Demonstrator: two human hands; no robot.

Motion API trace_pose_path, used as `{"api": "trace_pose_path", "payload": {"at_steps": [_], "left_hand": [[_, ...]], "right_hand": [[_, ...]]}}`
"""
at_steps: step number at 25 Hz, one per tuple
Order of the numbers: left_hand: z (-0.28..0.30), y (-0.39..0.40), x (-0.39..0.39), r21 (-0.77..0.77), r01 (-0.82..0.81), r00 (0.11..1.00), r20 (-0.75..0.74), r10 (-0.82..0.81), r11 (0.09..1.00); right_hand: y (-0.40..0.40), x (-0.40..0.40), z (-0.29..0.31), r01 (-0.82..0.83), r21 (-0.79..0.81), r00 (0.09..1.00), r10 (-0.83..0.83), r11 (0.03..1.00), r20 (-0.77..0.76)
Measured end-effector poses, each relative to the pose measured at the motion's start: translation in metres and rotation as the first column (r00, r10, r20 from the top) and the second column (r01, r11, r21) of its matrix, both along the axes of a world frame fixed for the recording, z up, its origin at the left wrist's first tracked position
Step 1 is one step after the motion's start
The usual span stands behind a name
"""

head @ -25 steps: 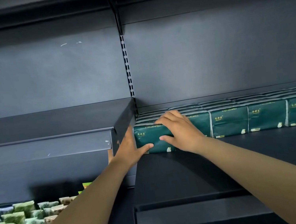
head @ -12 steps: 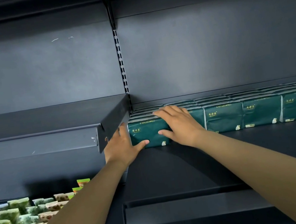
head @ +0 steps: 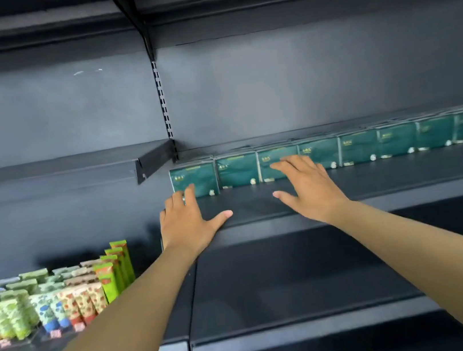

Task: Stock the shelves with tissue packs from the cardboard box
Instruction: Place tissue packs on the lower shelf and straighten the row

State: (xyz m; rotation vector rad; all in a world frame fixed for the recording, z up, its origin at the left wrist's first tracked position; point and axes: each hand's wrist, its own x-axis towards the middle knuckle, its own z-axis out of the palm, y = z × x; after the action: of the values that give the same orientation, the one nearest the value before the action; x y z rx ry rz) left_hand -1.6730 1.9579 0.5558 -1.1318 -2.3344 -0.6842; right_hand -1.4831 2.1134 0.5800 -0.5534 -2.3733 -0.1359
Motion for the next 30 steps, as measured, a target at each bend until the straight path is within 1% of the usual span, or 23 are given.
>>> {"api": "trace_pose_path", "payload": {"at_steps": [3, 8, 12, 16, 18, 20, 24, 27, 30], "left_hand": [[-0.026, -0.023, 0.062, 0.015, 0.086, 0.996, -0.009, -0.086, 0.996], [-0.078, -0.047, 0.161, -0.070, 0.162, 0.985, 0.069, -0.158, 0.984], [-0.117, -0.040, 0.229, -0.167, 0.199, 0.973, 0.152, -0.175, 0.966], [-0.163, -0.015, 0.299, -0.250, 0.217, 0.962, 0.217, -0.164, 0.944], [-0.192, 0.001, 0.337, -0.286, 0.222, 0.955, 0.259, -0.148, 0.932], [-0.227, 0.022, 0.381, -0.327, 0.218, 0.945, 0.308, -0.115, 0.920], [-0.306, 0.050, 0.460, -0.399, 0.158, 0.931, 0.366, -0.002, 0.903], [-0.372, 0.055, 0.508, -0.498, 0.130, 0.900, 0.421, 0.109, 0.857], [-0.427, 0.059, 0.541, -0.549, 0.143, 0.870, 0.467, 0.160, 0.824]], "right_hand": [[-0.026, 0.068, -0.025, 0.045, -0.019, 0.998, -0.044, 0.999, 0.036], [-0.047, 0.176, -0.073, 0.123, -0.077, 0.986, -0.113, 0.989, 0.122], [-0.039, 0.257, -0.112, 0.184, -0.146, 0.973, -0.159, 0.972, 0.167], [-0.014, 0.335, -0.153, 0.214, -0.183, 0.958, -0.170, 0.960, 0.230], [0.005, 0.372, -0.174, 0.221, -0.200, 0.945, -0.158, 0.955, 0.287], [0.032, 0.413, -0.201, 0.194, -0.224, 0.932, -0.108, 0.955, 0.345], [0.082, 0.485, -0.274, 0.154, -0.313, 0.896, 0.001, 0.937, 0.443], [0.102, 0.520, -0.337, 0.135, -0.388, 0.881, 0.069, 0.912, 0.467], [0.110, 0.540, -0.398, 0.110, -0.489, 0.878, 0.146, 0.865, 0.455]]}}
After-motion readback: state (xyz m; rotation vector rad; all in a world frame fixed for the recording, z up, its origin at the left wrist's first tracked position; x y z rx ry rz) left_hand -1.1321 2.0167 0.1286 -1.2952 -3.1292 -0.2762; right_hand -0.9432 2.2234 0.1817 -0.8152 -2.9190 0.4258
